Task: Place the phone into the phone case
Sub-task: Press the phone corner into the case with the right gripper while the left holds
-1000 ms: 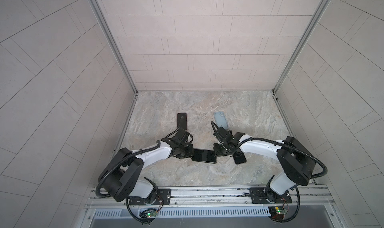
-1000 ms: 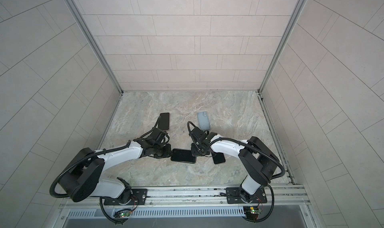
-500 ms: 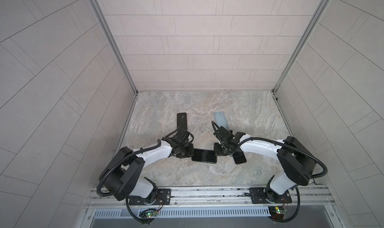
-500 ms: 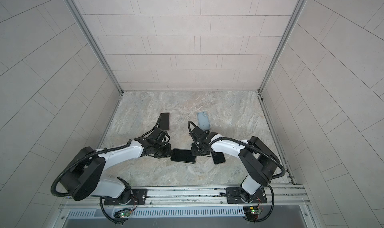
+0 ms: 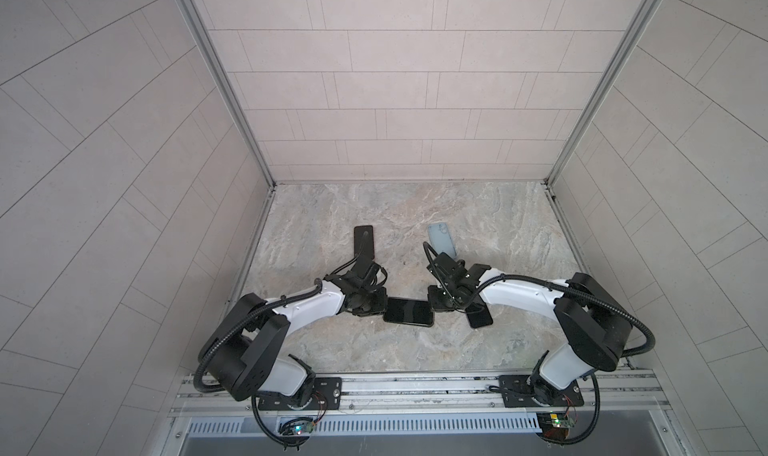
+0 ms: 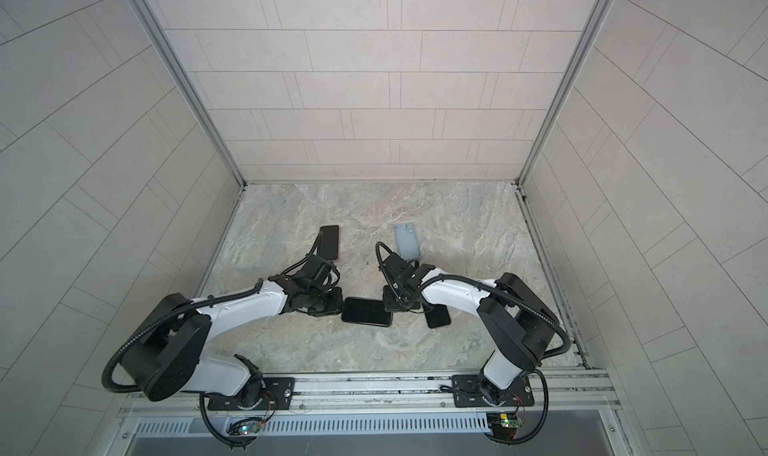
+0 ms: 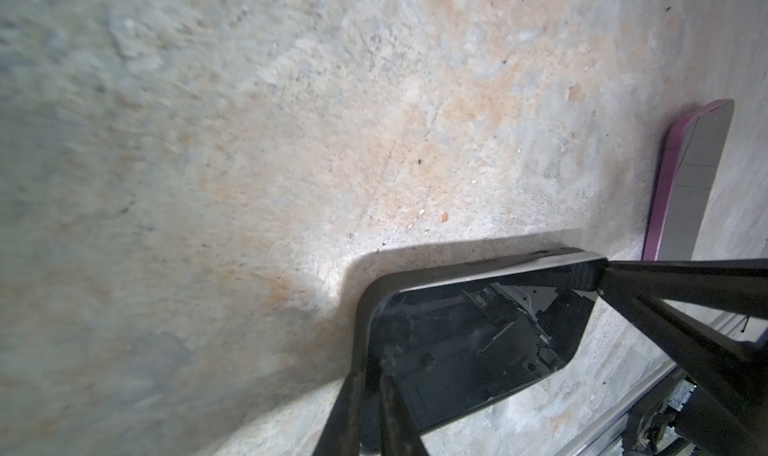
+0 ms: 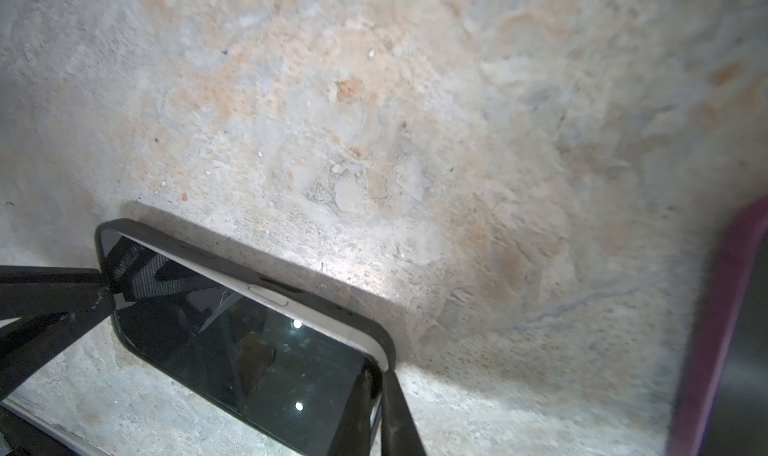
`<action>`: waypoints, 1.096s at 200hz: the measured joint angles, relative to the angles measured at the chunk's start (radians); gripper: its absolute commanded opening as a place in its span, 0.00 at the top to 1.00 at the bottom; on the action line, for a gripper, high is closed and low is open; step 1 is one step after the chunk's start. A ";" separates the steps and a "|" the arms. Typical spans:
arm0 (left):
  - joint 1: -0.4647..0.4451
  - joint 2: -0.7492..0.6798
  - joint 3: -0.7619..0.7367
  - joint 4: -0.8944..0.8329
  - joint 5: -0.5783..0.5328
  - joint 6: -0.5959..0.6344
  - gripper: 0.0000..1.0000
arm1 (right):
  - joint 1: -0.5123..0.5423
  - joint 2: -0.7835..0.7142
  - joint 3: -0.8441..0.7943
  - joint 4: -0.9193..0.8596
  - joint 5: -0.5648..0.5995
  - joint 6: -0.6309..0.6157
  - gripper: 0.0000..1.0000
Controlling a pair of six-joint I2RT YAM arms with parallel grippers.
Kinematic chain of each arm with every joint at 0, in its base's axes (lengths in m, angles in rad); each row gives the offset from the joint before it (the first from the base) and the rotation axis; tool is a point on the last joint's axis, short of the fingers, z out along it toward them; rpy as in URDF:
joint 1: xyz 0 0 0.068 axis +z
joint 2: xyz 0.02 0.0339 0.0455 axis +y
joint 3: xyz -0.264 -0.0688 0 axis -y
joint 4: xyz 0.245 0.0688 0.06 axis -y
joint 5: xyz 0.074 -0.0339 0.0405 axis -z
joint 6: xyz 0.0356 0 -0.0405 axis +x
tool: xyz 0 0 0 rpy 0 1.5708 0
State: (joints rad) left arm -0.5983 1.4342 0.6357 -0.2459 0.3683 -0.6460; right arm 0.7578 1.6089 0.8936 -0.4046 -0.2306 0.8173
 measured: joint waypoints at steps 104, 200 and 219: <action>-0.001 0.039 0.024 -0.029 -0.016 0.020 0.83 | -0.003 0.005 0.011 -0.016 -0.001 -0.011 0.93; -0.005 0.040 0.026 -0.028 -0.016 0.026 0.83 | -0.013 0.037 0.045 -0.055 -0.019 -0.014 0.93; -0.005 0.040 0.026 -0.028 -0.016 0.026 0.83 | -0.014 0.043 0.052 -0.062 -0.021 -0.014 0.93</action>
State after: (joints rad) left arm -0.6037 1.4746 0.6613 -0.2741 0.3523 -0.6205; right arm 0.7433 1.6524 0.9455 -0.4667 -0.2520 0.8032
